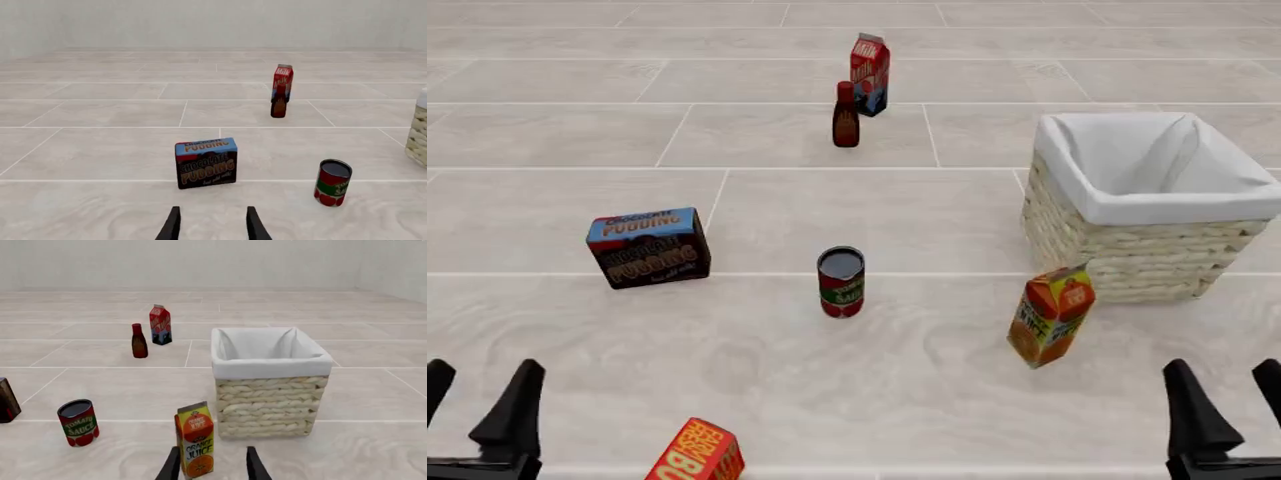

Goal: Pick the tomato sauce and place it in the basket.

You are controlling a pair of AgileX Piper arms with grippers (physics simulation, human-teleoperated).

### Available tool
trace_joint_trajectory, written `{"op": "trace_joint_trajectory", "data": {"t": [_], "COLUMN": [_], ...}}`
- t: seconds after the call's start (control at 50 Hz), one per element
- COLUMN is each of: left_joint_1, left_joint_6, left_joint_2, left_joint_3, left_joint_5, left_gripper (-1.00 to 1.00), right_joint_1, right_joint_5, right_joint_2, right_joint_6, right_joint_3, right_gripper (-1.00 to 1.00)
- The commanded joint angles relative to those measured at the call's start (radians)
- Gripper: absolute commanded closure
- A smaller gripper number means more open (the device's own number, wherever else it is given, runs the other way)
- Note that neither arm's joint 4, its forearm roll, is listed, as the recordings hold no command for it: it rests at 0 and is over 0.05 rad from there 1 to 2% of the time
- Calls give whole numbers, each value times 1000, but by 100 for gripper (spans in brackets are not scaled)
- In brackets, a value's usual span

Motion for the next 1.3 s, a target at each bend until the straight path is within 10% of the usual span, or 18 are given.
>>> {"op": "trace_joint_trajectory", "data": {"t": [0.02, 0.66, 1.3], "left_joint_1": [0, 0, 0], "left_joint_6": [0, 0, 0], "left_joint_2": [5, 5, 5], "left_joint_3": [-3, -3, -3], "left_joint_5": [-1, -1, -1], "left_gripper": [-100, -100, -100], "right_joint_1": [4, 22, 181], "right_joint_5": [-8, 2, -191], "right_joint_2": [8, -1, 212], "right_joint_6": [-3, -26, -60], "right_joint_3": [-5, -13, -30], "right_gripper": [-100, -100, -100]}}
